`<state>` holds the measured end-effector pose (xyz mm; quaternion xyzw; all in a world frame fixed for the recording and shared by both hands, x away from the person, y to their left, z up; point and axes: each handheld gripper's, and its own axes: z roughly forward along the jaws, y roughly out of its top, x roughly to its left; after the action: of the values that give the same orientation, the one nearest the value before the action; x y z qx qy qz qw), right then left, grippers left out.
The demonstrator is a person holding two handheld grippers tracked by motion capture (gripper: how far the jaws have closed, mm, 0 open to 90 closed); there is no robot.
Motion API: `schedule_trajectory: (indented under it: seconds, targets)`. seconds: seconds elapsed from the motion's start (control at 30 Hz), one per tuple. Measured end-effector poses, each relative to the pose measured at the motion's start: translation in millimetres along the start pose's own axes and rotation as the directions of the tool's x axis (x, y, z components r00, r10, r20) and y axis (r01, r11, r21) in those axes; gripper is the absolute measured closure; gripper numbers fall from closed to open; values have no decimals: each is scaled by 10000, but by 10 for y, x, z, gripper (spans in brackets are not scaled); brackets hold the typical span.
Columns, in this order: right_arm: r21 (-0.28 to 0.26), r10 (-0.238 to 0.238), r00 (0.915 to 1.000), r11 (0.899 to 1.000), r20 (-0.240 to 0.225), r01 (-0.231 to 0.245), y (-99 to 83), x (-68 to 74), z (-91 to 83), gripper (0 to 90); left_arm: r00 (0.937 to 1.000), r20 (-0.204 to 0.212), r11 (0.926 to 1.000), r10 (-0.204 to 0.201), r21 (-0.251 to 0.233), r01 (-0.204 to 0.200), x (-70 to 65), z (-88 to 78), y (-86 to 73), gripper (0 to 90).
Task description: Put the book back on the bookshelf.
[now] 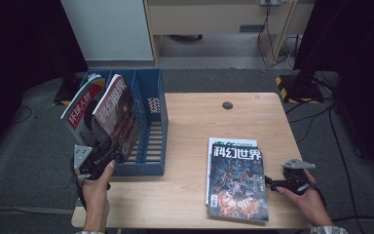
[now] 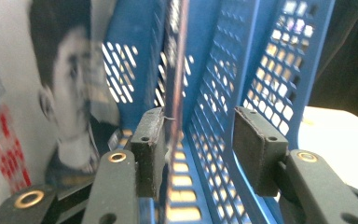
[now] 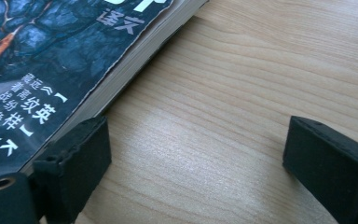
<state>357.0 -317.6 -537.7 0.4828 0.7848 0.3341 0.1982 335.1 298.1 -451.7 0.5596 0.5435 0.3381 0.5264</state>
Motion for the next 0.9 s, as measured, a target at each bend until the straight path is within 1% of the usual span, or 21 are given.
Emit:
schedule_trajectory:
  seconds: [0.07,0.13,0.17,0.2,0.27,0.3,0.33,0.37,0.43,0.47,0.5,0.53,0.6,0.67,0.7,0.73,0.77,0.8,0.87,0.9]
  targets:
    - [33,-80,9999,10000,-145,80,21,3,-17,169,9999,36,9999,154,62,-154,-40,-56,-18,531]
    - [-52,5,9998,10000,-193,-6,49,-1,-42,186,9993,100,9993,367,-35,-366,-79,-116,-6,527]
    - [-145,-31,9999,9999,-166,29,64,-1,-62,202,9991,232,9993,366,-27,-365,-117,-153,-6,523]
    - [-336,-89,10000,9994,-32,88,80,3,-83,215,9986,319,9991,415,-17,-415,-141,-170,-10,519]
    - [-365,-199,9998,9991,81,202,97,2,-113,249,9964,498,9975,686,112,-692,-216,-198,-34,510]
    - [-337,-199,9997,9992,140,204,103,7,-121,265,9942,602,9958,886,197,-899,-270,-204,-48,506]
    - [-278,-275,9992,9992,295,284,118,11,-138,286,9923,716,9944,1014,230,-1033,-312,-203,-56,497]
    - [-285,-306,9988,9991,377,317,128,14,-152,306,9912,837,9941,1030,254,-1054,-344,-199,-61,483]
    - [-338,-248,9990,9991,364,261,146,13,-179,362,9890,1187,9953,881,285,-920,-431,-177,-73,464]
    - [-305,-139,9991,9994,399,151,156,16,-194,382,9876,1260,9946,937,329,-986,-481,-169,-74,454]
    - [-354,-175,9989,9992,426,190,167,8,-209,420,9851,1391,9937,1012,339,-1069,-537,-164,-78,445]
    - [-471,-97,9993,9988,364,114,178,8,-229,463,9812,1522,9913,1191,377,-1261,-596,-159,-87,438]
    - [-808,-145,9994,9966,327,171,199,16,-273,511,9718,1725,9833,1607,571,-1728,-713,-145,-121,423]
    - [-1072,-169,9996,9941,221,192,222,39,-309,560,9609,2027,9756,1887,732,-2070,-827,-125,-164,414]
    - [-1179,-136,9997,9929,189,158,234,58,-317,569,9557,2119,9710,2044,802,-2254,-884,-115,-184,409]
    - [-1268,-206,9996,9917,179,227,249,75,-319,575,9519,2179,9671,2156,870,-2390,-940,-106,-204,397]
    - [-1265,-277,9996,9916,81,285,264,90,-322,575,9491,2283,9655,2170,929,-2431,-992,-96,-224,376]
    - [-1382,-262,9997,9901,1,260,280,102,-314,572,9470,2373,9643,2167,995,-2455,-1041,-85,-249,364]
    - [-1485,-117,9993,9889,-350,64,306,119,-297,550,9435,2590,9617,2067,1238,-2447,-1138,-52,-299,349]
    - [-1492,-127,9987,9888,-500,51,315,132,-278,532,9392,2740,9589,2068,1339,-2502,-1188,-28,-318,341]
